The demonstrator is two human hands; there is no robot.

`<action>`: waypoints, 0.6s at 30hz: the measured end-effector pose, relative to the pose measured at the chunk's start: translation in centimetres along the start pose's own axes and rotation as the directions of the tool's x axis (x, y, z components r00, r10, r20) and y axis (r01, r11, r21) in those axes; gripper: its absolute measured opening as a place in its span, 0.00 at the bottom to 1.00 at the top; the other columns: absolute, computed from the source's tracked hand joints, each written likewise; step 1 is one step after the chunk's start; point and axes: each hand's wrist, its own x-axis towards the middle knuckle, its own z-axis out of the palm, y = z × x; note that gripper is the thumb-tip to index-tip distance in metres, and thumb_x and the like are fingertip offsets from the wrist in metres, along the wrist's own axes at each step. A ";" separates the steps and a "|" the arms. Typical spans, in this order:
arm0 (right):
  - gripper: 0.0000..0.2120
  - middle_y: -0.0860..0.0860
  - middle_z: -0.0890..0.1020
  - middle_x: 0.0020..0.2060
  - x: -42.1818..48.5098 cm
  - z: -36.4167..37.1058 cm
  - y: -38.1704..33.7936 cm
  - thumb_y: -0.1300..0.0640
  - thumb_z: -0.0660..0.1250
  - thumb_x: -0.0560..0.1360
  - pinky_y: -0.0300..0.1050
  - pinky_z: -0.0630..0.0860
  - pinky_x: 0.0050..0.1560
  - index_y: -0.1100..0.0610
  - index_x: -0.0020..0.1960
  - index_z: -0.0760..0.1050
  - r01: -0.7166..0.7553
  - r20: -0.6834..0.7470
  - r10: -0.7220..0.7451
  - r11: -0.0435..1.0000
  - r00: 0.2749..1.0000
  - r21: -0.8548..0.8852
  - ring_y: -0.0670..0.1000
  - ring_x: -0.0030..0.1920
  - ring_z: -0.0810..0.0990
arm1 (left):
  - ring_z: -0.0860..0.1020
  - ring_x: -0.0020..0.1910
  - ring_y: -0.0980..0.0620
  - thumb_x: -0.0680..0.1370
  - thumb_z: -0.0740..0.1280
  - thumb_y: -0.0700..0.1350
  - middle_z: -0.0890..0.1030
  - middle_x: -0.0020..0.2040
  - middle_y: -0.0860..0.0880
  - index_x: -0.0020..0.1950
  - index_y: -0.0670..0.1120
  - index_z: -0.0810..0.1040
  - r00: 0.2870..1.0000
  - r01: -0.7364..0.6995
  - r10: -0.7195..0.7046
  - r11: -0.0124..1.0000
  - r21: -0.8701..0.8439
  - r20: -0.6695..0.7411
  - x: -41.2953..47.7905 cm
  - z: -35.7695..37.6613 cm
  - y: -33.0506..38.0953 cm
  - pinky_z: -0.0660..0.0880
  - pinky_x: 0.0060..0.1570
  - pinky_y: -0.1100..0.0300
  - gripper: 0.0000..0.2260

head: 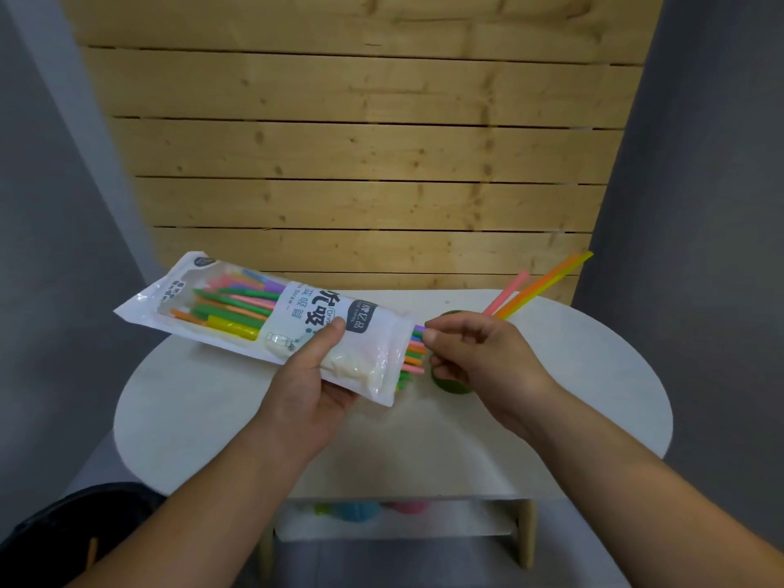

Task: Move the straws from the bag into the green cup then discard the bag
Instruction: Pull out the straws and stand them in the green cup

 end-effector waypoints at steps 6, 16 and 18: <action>0.03 0.58 0.84 0.33 0.2 -1.4 -0.7 0.68 0.72 0.74 0.40 0.81 0.37 0.65 0.48 0.82 0.052 -0.061 -0.048 0.996 0.997 0.070 0.51 0.33 0.83 | 0.87 0.52 0.47 0.75 0.74 0.41 0.88 0.56 0.46 0.65 0.48 0.80 0.998 0.000 -0.005 0.998 -0.069 -0.063 0.0 -0.7 1.1 0.85 0.41 0.51 0.18; 0.15 0.53 0.83 0.34 -0.3 -1.0 -0.8 0.59 0.74 0.74 0.41 0.80 0.34 0.60 0.58 0.74 0.012 -0.063 -0.005 0.994 0.998 0.112 0.53 0.33 0.84 | 0.87 0.52 0.48 0.76 0.72 0.40 0.88 0.55 0.46 0.64 0.48 0.79 0.998 -0.013 0.008 0.996 -0.083 -0.057 -0.2 -0.5 0.9 0.85 0.42 0.49 0.17; 0.13 0.53 0.84 0.33 -0.3 -0.7 -0.6 0.56 0.74 0.75 0.41 0.80 0.35 0.60 0.56 0.78 -0.012 -0.042 0.014 0.999 0.999 0.040 0.52 0.34 0.84 | 0.87 0.52 0.47 0.76 0.73 0.40 0.88 0.55 0.46 0.65 0.49 0.79 0.999 -0.019 0.015 0.996 -0.085 -0.053 -0.3 -0.4 0.8 0.85 0.46 0.46 0.18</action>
